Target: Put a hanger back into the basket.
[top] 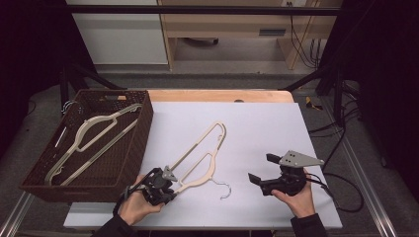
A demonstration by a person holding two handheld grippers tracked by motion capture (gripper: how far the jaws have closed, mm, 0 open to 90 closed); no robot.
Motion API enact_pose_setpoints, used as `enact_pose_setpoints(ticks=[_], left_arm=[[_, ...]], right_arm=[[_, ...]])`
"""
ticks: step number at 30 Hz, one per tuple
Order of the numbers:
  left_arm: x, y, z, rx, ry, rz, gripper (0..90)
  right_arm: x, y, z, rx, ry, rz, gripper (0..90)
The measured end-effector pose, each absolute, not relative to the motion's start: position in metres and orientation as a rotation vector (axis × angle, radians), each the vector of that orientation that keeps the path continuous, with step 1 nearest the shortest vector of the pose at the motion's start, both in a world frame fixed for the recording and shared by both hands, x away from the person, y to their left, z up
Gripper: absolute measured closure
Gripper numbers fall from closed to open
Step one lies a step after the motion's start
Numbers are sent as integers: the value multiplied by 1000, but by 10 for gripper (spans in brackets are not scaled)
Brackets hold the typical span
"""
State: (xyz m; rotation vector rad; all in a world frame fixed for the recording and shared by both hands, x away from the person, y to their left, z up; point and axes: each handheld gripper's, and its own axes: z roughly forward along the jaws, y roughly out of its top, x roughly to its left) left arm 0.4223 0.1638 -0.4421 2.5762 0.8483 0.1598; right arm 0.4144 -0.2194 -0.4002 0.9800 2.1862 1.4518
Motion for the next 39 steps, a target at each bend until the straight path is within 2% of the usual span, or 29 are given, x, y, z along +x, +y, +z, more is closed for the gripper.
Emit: enact_pose_setpoints(ticks=[16,39], left_arm=[[419,176,-426,2460,862,176,800],[421,189,-407,2313,896,182,800]], right_arm=[[416,-215,-404,973,2211,1445,67],[421,-188,-430,949,2340,1420,77]])
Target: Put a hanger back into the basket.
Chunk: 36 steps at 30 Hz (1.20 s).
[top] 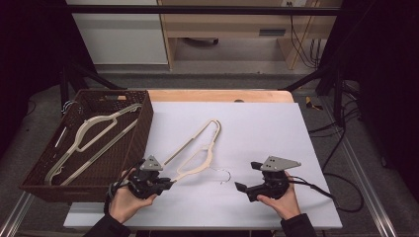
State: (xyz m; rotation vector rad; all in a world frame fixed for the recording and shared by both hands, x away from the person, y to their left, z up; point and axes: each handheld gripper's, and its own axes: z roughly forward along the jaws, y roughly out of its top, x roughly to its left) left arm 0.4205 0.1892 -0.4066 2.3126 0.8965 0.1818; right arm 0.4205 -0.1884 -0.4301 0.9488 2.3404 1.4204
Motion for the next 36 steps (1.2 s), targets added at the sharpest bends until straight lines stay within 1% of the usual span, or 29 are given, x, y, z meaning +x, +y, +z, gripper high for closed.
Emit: enact_pose_setpoints(ticks=[4,13,19,23,24,33,35,36], left_arm=[[420,192,-401,2257,904,195,800],[421,196,-396,2198,928,214,800],[423,201,-393,2171,942,194,800],[423,203,-392,2149,946,190,800],[423,203,-391,2151,947,188,800],[423,203,-392,2148,951,183,799],[423,204,-392,2144,953,178,800],[423,204,-392,2145,954,177,800]], right_arm=[[421,-186,-432,947,2351,1417,77],[424,-178,-440,952,2371,1446,83],[435,-164,-448,953,2387,1471,98],[443,-156,-452,964,2358,1540,154],[446,-155,-454,966,2344,1552,182],[462,-131,-459,927,2312,1576,327],[464,-127,-460,909,2310,1571,370],[465,-124,-461,892,2305,1575,410]])
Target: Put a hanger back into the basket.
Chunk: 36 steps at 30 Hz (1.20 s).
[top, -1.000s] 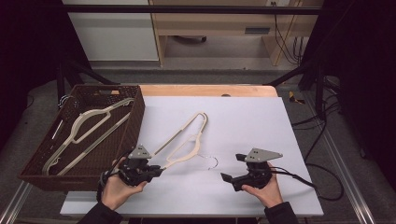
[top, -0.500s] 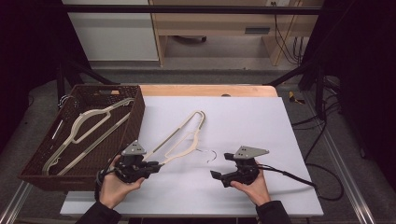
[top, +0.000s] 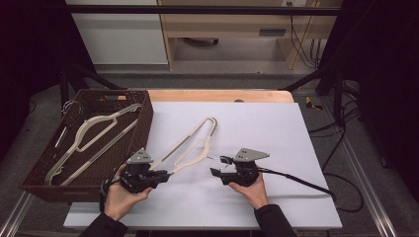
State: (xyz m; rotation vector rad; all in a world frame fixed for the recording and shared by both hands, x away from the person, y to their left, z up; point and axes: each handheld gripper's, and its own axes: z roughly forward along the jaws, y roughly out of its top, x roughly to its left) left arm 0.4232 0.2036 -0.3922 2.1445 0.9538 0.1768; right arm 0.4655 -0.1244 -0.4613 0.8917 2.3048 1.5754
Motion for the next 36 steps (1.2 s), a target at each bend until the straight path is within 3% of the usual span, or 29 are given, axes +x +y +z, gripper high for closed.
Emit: enact_pose_setpoints(ticks=[8,20,36], left_arm=[[423,204,-395,2149,957,166,799],[424,203,-404,2171,961,127,799],[426,196,-423,2248,957,95,800]], right_arm=[[469,-123,-463,849,2248,1636,606],[472,-123,-463,815,2216,1690,801],[472,-123,-462,794,2248,1723,884]])
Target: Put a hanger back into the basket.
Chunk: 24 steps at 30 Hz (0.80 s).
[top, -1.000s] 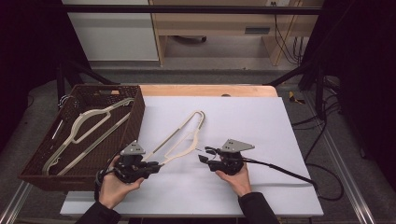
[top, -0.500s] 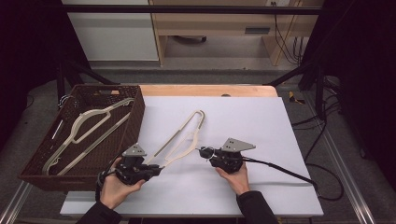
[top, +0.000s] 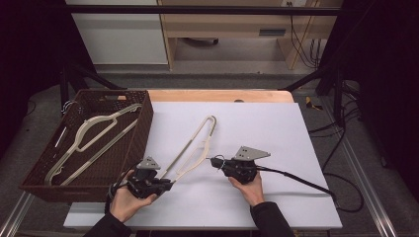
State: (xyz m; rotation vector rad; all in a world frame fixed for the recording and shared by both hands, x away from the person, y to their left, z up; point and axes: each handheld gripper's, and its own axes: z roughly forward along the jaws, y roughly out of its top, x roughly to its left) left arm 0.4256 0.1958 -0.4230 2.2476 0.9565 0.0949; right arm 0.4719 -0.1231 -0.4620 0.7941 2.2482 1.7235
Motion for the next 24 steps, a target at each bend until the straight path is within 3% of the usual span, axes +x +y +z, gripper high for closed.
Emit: enact_pose_setpoints(ticks=[13,20,24], left_arm=[[427,193,-430,2285,943,101,785],[423,188,-423,2311,881,246,492],[424,179,-430,2360,871,307,443]], right_arm=[[472,-123,-462,803,2280,1708,887],[471,-123,-462,799,2284,1705,887],[471,-123,-462,797,2286,1701,887]])
